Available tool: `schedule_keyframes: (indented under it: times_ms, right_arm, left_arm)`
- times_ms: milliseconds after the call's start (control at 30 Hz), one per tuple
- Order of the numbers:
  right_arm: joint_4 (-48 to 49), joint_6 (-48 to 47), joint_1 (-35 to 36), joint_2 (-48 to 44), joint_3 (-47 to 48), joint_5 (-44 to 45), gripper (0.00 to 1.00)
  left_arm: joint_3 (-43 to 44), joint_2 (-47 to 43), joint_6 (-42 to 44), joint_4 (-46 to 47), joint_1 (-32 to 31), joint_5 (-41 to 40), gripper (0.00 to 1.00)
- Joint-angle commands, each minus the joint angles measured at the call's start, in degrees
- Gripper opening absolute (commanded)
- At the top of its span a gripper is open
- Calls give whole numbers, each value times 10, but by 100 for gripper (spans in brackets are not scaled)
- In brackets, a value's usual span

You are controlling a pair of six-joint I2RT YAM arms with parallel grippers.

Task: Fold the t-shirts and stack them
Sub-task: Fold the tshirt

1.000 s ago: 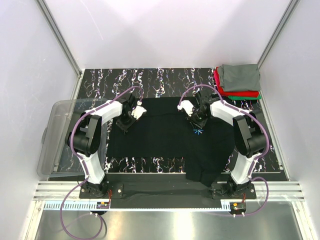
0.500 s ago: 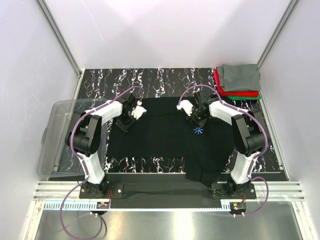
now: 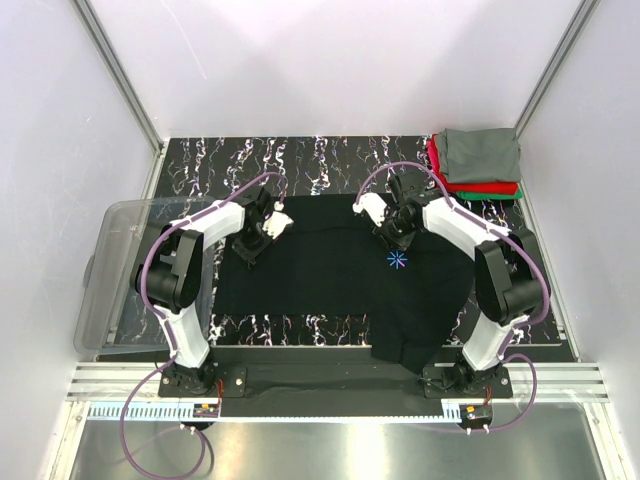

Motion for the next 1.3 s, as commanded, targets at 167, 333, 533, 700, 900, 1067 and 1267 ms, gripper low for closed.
schedule_keyframes:
  times_ms: [167, 333, 533, 700, 900, 1067, 1267]
  right_arm:
    - [-42, 22, 34, -29, 23, -5, 10]
    - [-52, 17, 37, -6, 31, -6, 11]
    - [-52, 25, 35, 4, 68, 19, 29]
    - [5, 95, 0, -45, 110, 12, 37]
    - [43, 126, -84, 29, 142, 55, 38]
    - [48, 127, -135, 74, 145, 64, 36]
    - [54, 109, -163, 85, 105, 80, 36]
  left_arm:
    - [7, 18, -8, 28, -4, 30, 0]
    - [7, 17, -8, 28, -4, 28, 0]
    - [17, 14, -5, 23, -3, 21, 0]
    - [89, 16, 10, 5, 7, 9, 0]
    - [179, 80, 1, -17, 48, -7, 0]
    - [210, 119, -8, -17, 72, -20, 0]
    - [189, 133, -4, -16, 83, -23, 0]
